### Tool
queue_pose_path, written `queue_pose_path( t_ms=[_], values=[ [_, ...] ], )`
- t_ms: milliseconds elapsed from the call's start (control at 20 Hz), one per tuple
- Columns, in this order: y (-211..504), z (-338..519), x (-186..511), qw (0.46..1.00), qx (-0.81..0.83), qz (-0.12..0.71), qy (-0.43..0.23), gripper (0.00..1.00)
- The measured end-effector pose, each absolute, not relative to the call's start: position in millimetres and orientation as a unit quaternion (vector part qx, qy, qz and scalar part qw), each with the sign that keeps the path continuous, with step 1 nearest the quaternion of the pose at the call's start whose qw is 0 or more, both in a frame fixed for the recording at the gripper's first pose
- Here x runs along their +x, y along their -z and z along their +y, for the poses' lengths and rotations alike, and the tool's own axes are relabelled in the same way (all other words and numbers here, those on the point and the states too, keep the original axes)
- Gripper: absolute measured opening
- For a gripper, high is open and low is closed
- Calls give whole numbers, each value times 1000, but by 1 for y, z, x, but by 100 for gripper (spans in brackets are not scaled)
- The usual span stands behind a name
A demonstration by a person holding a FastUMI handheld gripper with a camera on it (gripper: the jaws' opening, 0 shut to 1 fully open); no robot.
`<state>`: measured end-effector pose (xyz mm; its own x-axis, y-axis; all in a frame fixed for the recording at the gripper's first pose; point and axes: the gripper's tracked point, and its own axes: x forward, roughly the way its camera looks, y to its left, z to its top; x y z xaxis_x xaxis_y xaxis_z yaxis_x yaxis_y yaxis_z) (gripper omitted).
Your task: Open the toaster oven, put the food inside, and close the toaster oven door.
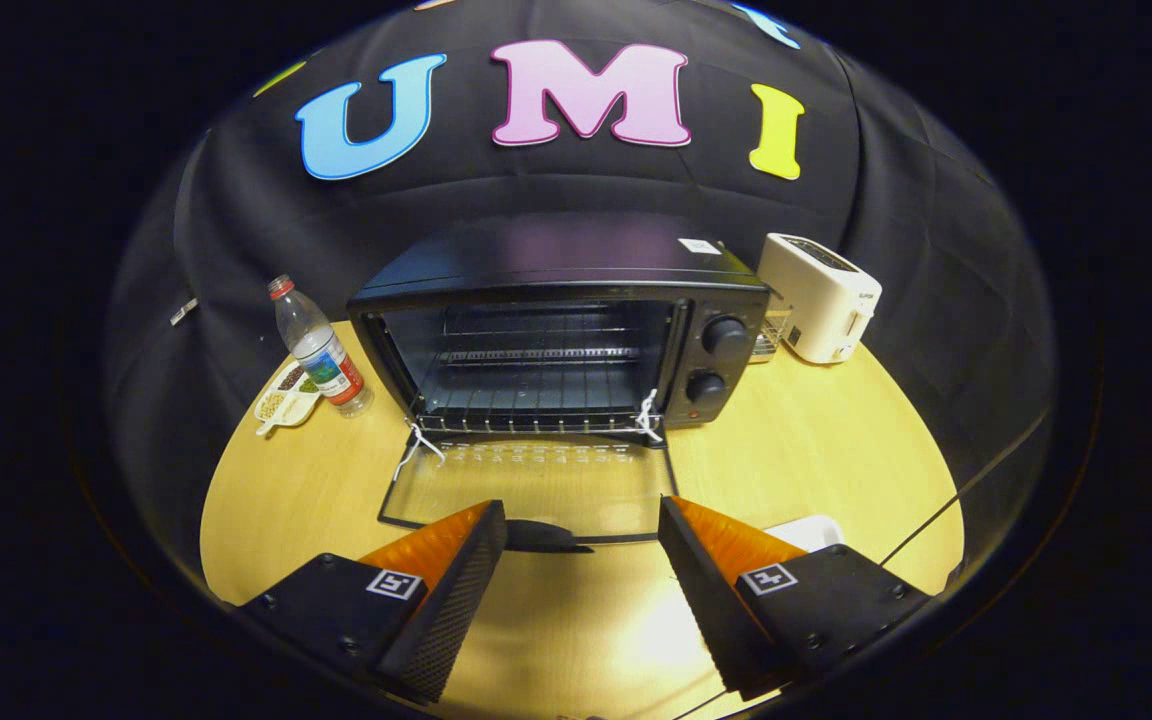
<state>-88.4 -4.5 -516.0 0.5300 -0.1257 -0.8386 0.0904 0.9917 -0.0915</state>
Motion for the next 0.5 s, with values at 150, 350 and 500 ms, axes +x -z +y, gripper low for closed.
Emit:
queue_pose_path(
  t_ms=[150, 350, 500],
  values=[
    [504, -62, -110, 865, -20, 495, 80, 97],
    [502, -148, -144, 845, -29, 523, 107, 97],
    [507, -193, -166, 827, -38, 550, 105, 91]
  ],
)
